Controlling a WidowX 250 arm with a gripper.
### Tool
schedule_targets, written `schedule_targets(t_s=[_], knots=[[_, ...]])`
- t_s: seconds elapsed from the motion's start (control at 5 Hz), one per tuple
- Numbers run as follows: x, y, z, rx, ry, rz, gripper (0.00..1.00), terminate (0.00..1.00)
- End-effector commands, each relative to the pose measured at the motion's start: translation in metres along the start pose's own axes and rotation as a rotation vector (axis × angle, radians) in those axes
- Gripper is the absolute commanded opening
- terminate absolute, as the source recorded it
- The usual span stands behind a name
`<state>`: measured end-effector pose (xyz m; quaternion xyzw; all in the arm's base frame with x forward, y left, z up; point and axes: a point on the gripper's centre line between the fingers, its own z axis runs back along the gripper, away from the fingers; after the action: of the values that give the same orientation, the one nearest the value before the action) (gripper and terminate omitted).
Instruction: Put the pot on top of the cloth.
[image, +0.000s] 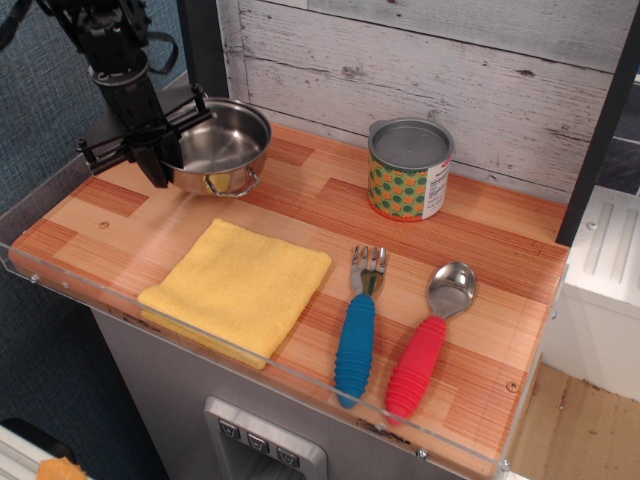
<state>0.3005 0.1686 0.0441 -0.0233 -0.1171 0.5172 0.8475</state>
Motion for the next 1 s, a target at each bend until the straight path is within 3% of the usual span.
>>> schedule_targets(t_s=[0.0,0.4,0.8], knots=[[-0.015,0.004,0.038,-0.039,-0.057,-0.065,0.00,0.00],[-0.055,0.016,0.044,-0.032,-0.001,-0.210,0.00,0.00],[-0.081,0.025,0.032,-0.012,0.027,-0.329,0.00,0.00]])
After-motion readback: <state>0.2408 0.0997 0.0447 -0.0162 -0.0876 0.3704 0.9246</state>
